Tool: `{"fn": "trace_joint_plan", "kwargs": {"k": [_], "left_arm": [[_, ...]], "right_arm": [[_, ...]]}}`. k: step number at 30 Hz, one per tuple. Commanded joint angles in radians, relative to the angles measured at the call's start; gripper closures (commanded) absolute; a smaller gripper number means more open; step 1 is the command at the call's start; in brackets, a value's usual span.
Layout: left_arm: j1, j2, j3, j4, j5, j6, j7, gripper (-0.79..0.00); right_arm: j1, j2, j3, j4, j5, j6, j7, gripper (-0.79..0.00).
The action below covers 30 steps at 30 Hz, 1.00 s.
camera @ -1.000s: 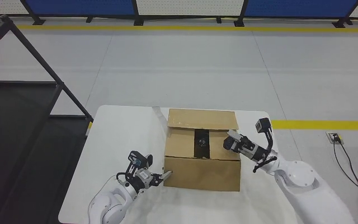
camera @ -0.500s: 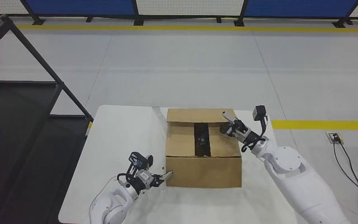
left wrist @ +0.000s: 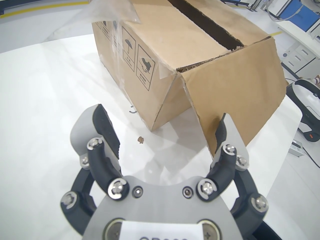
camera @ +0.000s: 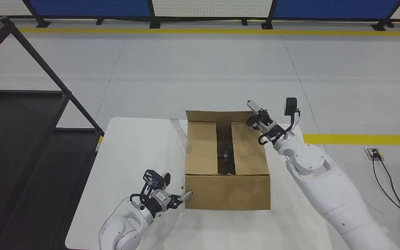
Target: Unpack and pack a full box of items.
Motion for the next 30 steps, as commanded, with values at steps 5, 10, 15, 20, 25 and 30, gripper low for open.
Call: {"fn": "trace_joint_plan", "kwargs": {"k": [5, 10, 15, 20, 25, 30], "left_arm": [[0.000, 0.003, -0.007, 0.009, -0.014, -0.009, 0.000, -0.785], [-0.002, 0.005, -0.008, 0.016, -0.027, -0.016, -0.011, -0.785], [-0.022, 0.005, 0.007, 0.036, -0.035, -0.032, -0.043, -0.785], [-0.047, 0.001, 0.030, 0.052, -0.038, -0.026, -0.055, -0.785], [-0.075, -0.003, 0.060, 0.070, -0.036, -0.022, -0.075, -0.785], [-0.086, -0.004, 0.074, 0.076, -0.034, -0.019, -0.080, -0.785]], "right_arm": [[0.120, -0.074, -0.080, 0.177, 0.011, 0.023, -0.069, -0.785], [0.172, -0.125, -0.130, 0.293, 0.021, -0.006, -0.068, -0.785], [0.172, -0.125, -0.130, 0.293, 0.021, -0.006, -0.068, -0.785], [0.172, -0.125, -0.130, 0.293, 0.021, -0.006, -0.068, -0.785], [0.155, -0.127, -0.120, 0.277, 0.033, -0.004, -0.080, -0.785], [0.164, -0.147, -0.113, 0.286, 0.030, 0.026, -0.120, -0.785]]}}
